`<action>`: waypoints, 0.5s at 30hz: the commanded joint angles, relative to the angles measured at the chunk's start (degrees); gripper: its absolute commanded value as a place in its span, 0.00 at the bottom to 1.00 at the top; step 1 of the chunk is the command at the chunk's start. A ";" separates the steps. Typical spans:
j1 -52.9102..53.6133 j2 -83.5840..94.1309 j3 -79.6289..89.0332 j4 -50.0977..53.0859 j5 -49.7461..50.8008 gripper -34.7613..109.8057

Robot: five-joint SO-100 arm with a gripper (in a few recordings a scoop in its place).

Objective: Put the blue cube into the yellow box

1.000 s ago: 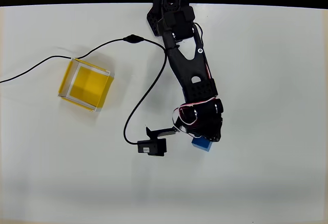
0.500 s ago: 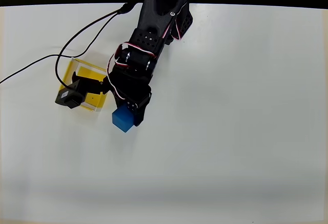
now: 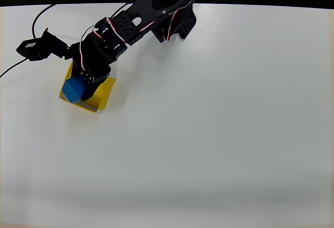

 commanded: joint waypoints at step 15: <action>2.46 -9.76 9.14 -18.28 -2.20 0.34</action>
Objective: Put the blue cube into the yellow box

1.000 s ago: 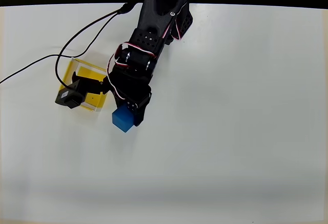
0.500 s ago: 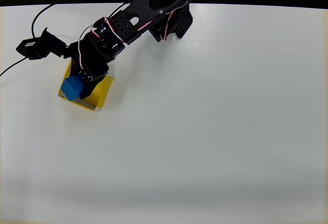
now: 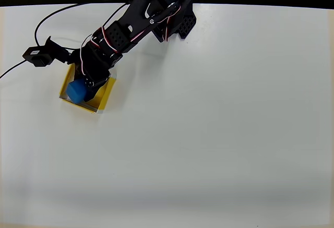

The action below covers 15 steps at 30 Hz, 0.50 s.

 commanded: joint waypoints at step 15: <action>1.93 6.15 8.00 -16.44 -3.43 0.54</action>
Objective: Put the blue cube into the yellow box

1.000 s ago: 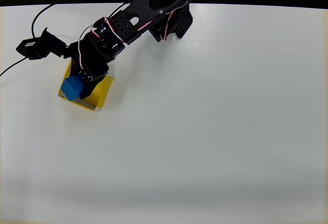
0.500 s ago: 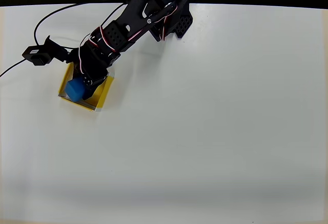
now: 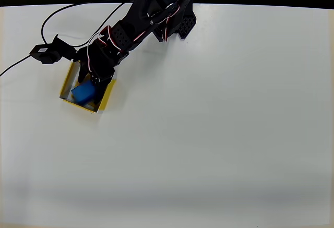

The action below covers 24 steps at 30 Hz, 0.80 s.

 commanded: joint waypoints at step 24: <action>-25.22 49.31 5.62 17.93 -9.84 0.31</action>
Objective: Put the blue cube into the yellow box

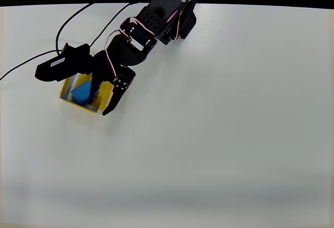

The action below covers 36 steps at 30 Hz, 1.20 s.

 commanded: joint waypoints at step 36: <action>-30.23 41.75 33.31 53.26 1.85 0.24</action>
